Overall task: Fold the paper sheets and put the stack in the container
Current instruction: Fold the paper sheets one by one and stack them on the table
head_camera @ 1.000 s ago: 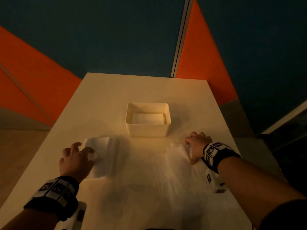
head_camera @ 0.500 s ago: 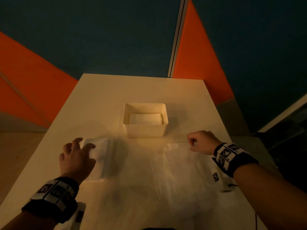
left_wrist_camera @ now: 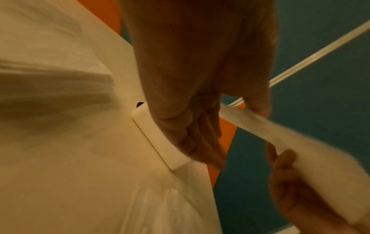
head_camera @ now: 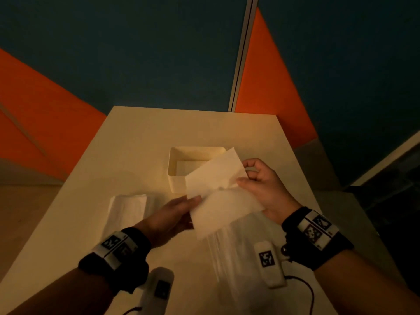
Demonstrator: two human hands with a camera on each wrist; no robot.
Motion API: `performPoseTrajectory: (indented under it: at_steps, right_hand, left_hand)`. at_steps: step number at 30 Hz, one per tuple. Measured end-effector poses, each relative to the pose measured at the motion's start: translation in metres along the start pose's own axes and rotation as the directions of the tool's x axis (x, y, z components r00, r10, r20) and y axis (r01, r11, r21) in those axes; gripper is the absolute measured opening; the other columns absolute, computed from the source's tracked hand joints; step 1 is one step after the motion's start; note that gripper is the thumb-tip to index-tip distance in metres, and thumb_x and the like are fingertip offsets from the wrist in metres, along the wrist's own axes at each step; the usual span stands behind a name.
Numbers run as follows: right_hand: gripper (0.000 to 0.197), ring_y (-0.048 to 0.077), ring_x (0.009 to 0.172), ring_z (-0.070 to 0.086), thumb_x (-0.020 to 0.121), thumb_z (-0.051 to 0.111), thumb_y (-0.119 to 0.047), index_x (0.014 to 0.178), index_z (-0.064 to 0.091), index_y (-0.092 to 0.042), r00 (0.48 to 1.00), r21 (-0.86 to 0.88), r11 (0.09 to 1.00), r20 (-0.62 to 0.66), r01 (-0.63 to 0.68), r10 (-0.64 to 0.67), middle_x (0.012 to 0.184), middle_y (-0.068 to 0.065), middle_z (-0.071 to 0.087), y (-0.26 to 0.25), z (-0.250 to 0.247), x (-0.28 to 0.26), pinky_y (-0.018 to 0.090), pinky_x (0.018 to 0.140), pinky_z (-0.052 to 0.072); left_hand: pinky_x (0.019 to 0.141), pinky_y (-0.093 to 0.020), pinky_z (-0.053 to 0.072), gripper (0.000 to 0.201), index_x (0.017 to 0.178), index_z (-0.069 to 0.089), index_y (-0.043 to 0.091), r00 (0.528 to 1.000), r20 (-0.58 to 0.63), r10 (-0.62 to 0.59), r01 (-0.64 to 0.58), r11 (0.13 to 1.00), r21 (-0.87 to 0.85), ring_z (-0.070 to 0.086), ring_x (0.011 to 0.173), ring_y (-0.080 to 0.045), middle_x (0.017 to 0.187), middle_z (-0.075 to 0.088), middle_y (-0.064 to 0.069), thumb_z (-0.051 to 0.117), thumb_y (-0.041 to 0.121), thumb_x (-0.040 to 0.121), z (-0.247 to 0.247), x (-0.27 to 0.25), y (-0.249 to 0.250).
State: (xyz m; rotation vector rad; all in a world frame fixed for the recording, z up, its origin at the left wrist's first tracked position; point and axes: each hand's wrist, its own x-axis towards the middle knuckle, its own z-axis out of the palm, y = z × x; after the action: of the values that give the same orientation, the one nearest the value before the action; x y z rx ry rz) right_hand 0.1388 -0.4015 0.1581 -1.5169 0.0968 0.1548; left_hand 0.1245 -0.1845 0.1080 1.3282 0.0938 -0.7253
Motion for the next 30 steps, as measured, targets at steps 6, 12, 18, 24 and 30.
performPoseTrajectory:
  at_steps: [6,12,18,24,30]
  right_hand:
    - [0.027,0.02,0.08,0.069,0.086,0.058,0.005,0.106,0.061,-0.012,0.99,0.083,0.99,0.082,-0.117,0.11,0.093,0.009,0.072,0.016,-0.003,-0.006,0.029,0.063,0.054]
    - [0.024,0.02,0.075,0.065,0.09,0.05,0.001,0.094,0.069,-0.013,0.976,0.123,0.968,0.064,-0.217,0.21,0.082,0.006,0.071,0.022,-0.006,-0.008,0.03,0.06,0.054]
    - [0.052,0.019,0.067,0.058,0.095,0.031,-0.034,0.073,0.072,-0.01,0.924,0.181,0.919,0.226,-0.351,0.309,0.078,0.007,0.066,0.017,-0.01,-0.009,0.029,0.06,0.043]
    - [0.022,0.007,0.061,0.058,0.078,0.069,0.006,0.078,0.069,-0.016,0.932,-0.229,0.967,0.315,-0.109,0.179,0.064,-0.005,0.063,0.033,0.0,-0.014,0.025,0.062,0.049]
    - [0.02,0.005,0.059,0.055,0.08,0.072,-0.004,0.088,0.064,-0.021,0.886,-0.433,0.899,0.39,-0.065,0.252,0.074,-0.002,0.058,0.043,0.011,-0.018,0.019,0.052,0.045]
  left_hand:
    - [0.079,-0.036,0.056,0.052,0.114,0.065,0.012,0.942,-0.179,0.285,-0.298,0.953,-0.049,0.065,0.102,-0.027,0.112,0.069,-0.012,0.078,0.028,0.066,-0.002,0.005,0.014]
    - [0.081,-0.035,0.058,0.02,0.104,0.069,0.003,0.942,-0.113,0.317,-0.299,0.942,0.15,0.067,0.093,-0.023,0.099,0.072,-0.01,0.064,0.009,0.085,-0.007,-0.004,0.023]
    - [0.076,-0.02,0.054,0.035,0.101,0.074,0.014,0.977,0.037,0.212,-0.215,0.947,0.239,0.067,0.096,-0.008,0.105,0.072,0.008,0.052,-0.01,0.087,-0.017,-0.016,0.034]
    - [0.091,-0.025,0.05,0.04,0.113,0.069,0.017,0.963,0.268,-0.043,-0.004,0.985,0.172,0.059,0.116,-0.019,0.124,0.064,-0.002,0.068,0.027,0.074,-0.022,-0.029,0.031]
    - [0.085,-0.029,0.054,0.036,0.11,0.071,0.014,0.964,0.195,-0.182,0.092,0.912,0.399,0.065,0.104,-0.023,0.115,0.068,0.001,0.063,-0.007,0.081,-0.029,-0.026,0.007]
